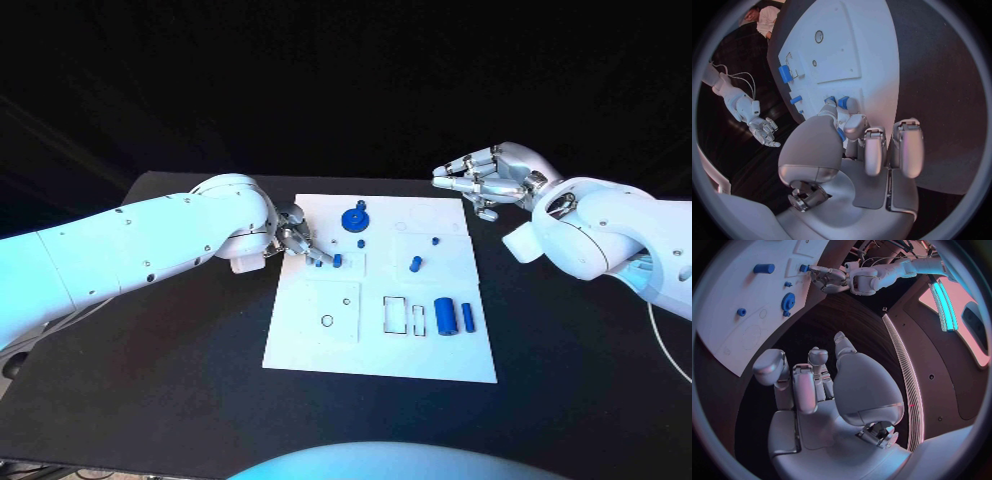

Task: Assemble the parts on the task board

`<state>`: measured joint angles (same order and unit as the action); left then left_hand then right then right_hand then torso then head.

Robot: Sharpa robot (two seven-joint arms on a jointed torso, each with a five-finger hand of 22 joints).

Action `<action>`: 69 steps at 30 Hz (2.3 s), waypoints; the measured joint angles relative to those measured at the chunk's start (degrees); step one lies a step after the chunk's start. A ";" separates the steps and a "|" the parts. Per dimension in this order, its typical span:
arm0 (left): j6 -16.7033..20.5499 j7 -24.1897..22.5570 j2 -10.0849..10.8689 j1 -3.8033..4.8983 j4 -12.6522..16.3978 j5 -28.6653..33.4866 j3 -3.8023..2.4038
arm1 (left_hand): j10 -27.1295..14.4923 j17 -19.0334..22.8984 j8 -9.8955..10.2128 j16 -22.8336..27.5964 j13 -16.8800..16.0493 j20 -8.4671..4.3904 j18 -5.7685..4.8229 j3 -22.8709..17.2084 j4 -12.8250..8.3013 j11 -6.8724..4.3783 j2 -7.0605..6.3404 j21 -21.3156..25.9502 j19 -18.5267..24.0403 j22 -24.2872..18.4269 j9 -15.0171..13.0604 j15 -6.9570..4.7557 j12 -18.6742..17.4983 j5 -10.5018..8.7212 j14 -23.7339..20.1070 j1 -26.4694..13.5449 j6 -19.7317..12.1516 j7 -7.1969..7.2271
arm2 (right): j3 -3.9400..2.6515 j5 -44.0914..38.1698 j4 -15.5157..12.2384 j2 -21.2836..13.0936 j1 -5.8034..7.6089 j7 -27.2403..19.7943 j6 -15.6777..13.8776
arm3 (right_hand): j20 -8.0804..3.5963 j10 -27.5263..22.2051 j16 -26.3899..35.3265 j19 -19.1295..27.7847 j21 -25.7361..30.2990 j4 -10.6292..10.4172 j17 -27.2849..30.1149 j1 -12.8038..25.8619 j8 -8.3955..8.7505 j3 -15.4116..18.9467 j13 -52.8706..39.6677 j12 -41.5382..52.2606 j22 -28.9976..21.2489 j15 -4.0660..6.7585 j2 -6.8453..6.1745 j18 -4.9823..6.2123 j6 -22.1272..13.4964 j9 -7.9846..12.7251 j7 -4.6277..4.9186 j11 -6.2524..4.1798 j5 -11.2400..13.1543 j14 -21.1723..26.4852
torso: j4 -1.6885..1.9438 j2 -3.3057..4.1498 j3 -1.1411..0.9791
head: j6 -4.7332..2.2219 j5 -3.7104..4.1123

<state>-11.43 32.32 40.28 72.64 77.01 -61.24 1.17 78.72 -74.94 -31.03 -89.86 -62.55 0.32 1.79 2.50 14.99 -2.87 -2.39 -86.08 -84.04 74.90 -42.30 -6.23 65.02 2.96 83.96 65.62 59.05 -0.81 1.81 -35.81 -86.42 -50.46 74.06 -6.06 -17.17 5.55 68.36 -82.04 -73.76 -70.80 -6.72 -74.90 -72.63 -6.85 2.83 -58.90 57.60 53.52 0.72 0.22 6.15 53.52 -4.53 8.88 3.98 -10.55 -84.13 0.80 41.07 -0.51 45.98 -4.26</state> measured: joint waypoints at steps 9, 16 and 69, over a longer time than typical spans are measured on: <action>0.28 0.00 -0.32 0.00 -0.31 -0.02 0.00 | -0.51 0.00 0.65 0.00 0.66 0.00 0.00 -0.87 -1.34 0.09 1.65 0.44 0.00 0.00 0.35 0.00 -0.79 0.00 0.00 2.54 -0.73 -0.29 | 0.00 0.00 -0.03 -0.01 0.00 0.01 0.02 | 0.00 0.00 0.00 0.00 0.00 0.16 -0.04 0.00 0.00 0.16 0.00 0.00 0.00 0.00 0.00 0.00 0.00 0.00 0.00 0.00 0.00 0.00 | -0.01 -0.01 -0.01 | 0.04 -0.05; 0.42 -0.01 -0.73 -0.03 -0.41 -0.03 0.00 | -1.34 0.01 2.29 0.00 1.89 0.00 0.01 -1.57 -2.36 0.51 2.00 1.10 0.00 0.00 1.63 0.20 -2.07 0.00 0.20 4.89 -1.55 -0.71 | 0.00 0.00 -0.05 -0.03 0.00 0.01 0.04 | 0.00 0.00 0.00 0.00 0.00 0.16 -0.04 0.00 0.00 0.16 0.00 0.00 0.00 0.00 0.00 0.00 0.00 0.00 0.00 0.00 0.00 0.00 | -0.05 0.00 -0.01 | 0.20 0.09; 0.46 -0.20 -0.44 0.26 -0.69 3.20 -0.13 | -2.65 0.03 4.45 0.00 5.11 0.83 0.01 -34.63 -7.58 1.23 -3.68 1.76 0.01 0.00 8.18 1.24 -5.13 0.95 0.03 3.85 -1.93 -2.17 | 0.06 0.00 -0.08 -0.03 -0.01 0.09 1.17 | 0.00 0.00 0.00 0.00 0.00 0.16 -0.01 -0.23 0.00 0.16 0.00 0.00 0.00 0.00 0.22 0.00 0.00 -0.01 0.00 0.00 0.00 0.00 | 0.00 -0.03 -0.08 | 0.36 0.10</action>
<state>-10.97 32.12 39.84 72.90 76.32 -58.04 1.04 76.07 -74.91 -26.58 -89.86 -57.44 1.15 1.80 -32.13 7.41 -1.64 -6.07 -84.32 -84.04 74.90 -34.12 -4.99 59.89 3.91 83.99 69.46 57.12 -2.98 1.87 -35.81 -86.51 -50.49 74.04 -5.97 -16.00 5.55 68.36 -82.04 -73.76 -70.80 -6.56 -74.91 -72.86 -6.85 2.99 -58.91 57.60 53.52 0.72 0.44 6.15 53.52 -4.54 8.88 3.98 -10.55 -84.13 0.80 41.04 -0.59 46.34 -4.16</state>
